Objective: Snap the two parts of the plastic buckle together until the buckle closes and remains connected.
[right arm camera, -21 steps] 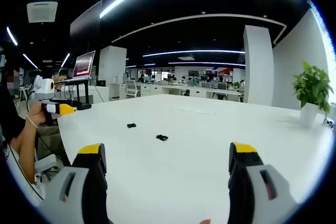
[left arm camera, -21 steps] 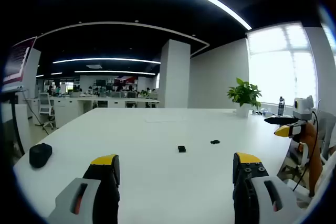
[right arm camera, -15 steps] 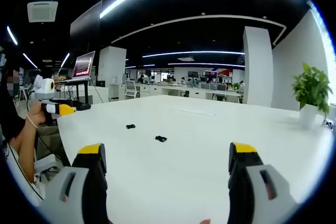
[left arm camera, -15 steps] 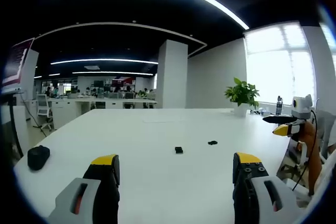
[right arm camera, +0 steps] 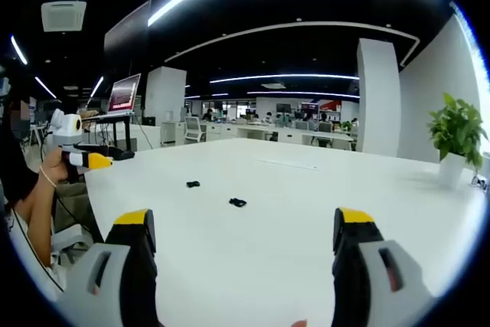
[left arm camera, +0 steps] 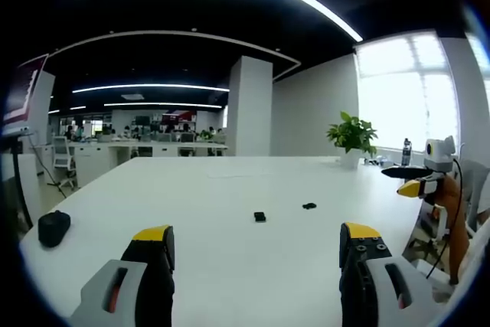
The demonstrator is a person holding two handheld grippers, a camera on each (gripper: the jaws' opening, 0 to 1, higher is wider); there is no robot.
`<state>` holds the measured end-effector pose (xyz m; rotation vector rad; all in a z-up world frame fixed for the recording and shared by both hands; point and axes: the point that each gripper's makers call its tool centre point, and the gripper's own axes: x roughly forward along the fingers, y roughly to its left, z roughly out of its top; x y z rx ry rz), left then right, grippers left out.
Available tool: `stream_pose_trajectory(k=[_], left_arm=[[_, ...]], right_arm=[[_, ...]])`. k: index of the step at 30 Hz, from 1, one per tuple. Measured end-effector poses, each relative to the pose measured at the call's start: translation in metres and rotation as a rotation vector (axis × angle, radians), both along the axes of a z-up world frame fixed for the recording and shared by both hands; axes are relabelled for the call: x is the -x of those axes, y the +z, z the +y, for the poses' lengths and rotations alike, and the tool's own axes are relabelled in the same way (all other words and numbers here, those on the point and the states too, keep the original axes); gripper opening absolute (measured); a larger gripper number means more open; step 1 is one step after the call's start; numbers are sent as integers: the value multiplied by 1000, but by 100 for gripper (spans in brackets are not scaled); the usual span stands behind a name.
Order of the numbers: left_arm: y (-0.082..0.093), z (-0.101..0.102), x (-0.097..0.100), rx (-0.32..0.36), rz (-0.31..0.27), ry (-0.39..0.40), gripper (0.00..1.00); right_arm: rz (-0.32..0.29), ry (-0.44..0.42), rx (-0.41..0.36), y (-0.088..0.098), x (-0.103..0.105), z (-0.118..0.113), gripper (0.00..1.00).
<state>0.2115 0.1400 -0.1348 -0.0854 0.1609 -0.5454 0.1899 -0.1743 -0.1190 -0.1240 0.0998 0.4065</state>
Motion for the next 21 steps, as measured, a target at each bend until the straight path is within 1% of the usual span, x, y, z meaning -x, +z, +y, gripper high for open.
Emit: stream_pose_trajectory(k=[8, 13, 21], left_arm=[[-1, 3, -1, 3, 5, 10, 90], [-1, 6, -1, 7, 6, 16, 90], [-1, 8, -1, 11, 5, 23, 90]], right_arm=[[-7, 3, -6, 2, -2, -1, 97], [-1, 11, -12, 0, -2, -1, 96], [3, 53, -28, -3, -6, 3, 96]])
